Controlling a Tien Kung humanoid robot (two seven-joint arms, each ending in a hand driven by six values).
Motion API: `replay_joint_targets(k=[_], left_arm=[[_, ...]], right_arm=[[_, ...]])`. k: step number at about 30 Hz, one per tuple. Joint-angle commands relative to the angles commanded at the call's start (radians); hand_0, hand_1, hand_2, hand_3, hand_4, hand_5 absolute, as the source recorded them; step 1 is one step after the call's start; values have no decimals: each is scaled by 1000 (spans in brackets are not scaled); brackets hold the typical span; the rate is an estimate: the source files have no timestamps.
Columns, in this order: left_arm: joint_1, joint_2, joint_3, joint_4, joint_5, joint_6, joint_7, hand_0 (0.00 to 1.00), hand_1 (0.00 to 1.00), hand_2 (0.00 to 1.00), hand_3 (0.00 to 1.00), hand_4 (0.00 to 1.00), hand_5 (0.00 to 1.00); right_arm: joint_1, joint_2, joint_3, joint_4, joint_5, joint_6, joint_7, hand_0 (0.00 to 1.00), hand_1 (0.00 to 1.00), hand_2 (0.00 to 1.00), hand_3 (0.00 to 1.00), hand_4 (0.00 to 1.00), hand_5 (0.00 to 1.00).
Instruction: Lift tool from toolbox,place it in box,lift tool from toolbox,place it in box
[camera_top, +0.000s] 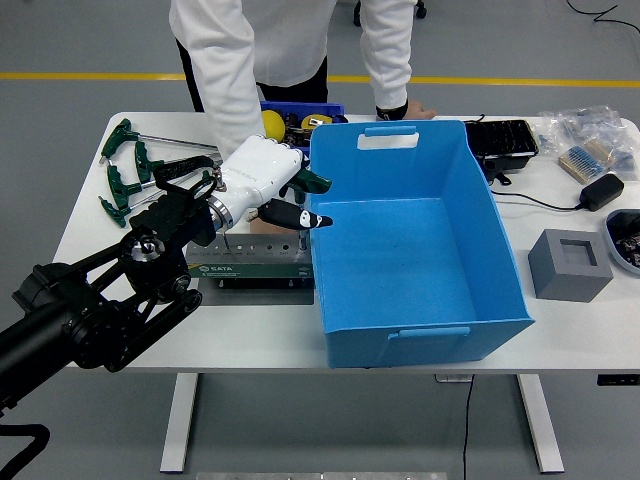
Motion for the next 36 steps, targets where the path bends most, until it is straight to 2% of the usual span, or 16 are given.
replay_joint_targets(k=[3, 4, 8, 9, 10, 21, 22, 27, 28, 33, 34, 36], left_arm=[[-2, -3, 2, 6, 0, 11, 6, 288, 156, 189, 269, 998, 774], [-3, -3, 3, 7, 0, 15, 7, 243, 104, 148, 207, 998, 778], [-6, -7, 4, 14, 0, 24, 8, 243, 104, 148, 207, 998, 778], [-7, -7, 5, 16, 0, 23, 8, 243, 104, 148, 207, 998, 778], [-8, -8, 6, 19, 0, 21, 8, 227, 74, 117, 160, 998, 787], [-9, -8, 14, 33, 0, -1, 22, 225, 68, 109, 155, 998, 794], [-9, -8, 15, 33, 0, -1, 24, 210, 39, 87, 115, 998, 799], [-11, -9, 15, 32, 0, 15, 27, 210, 39, 87, 115, 998, 799], [-12, -9, 16, 34, 0, 17, 27, 200, 13, 64, 79, 998, 797], [-10, -9, 22, 47, 0, 25, 26, 200, 13, 64, 79, 998, 797], [-10, -9, 23, 50, 0, 27, 26, 181, 2, 36, 44, 998, 797], [-8, -8, 25, 56, 0, 36, 26, 181, 2, 36, 44, 998, 797]], right_arm=[[0, 0, 0, 0, 0, 0, 0, 717, 671, 762, 713, 903, 869], [1, 0, 1, 0, 0, 0, 1, 716, 671, 762, 713, 904, 866], [1, -1, 3, 0, -3, 0, 1, 716, 671, 762, 713, 904, 866], [1, -1, 5, 0, -4, -1, 0, 716, 671, 762, 713, 904, 866], [1, -1, 6, 0, -5, -1, 1, 716, 671, 762, 714, 906, 864], [3, -2, 9, 0, -5, -4, 1, 718, 671, 761, 714, 907, 863], [3, -2, 9, 0, -5, -4, 1, 717, 671, 760, 715, 907, 862], [2, -1, 9, 0, -6, -5, 0, 717, 671, 760, 715, 907, 862], [2, -1, 10, 0, -7, -5, -1, 717, 671, 761, 715, 907, 862], [-1, 0, 10, 0, -8, -5, -2, 717, 671, 761, 715, 907, 862], [-1, 0, 10, 0, -8, -5, -2, 717, 671, 760, 716, 908, 862], [-2, 0, 8, 0, -7, -5, -1, 717, 671, 760, 716, 908, 862]])
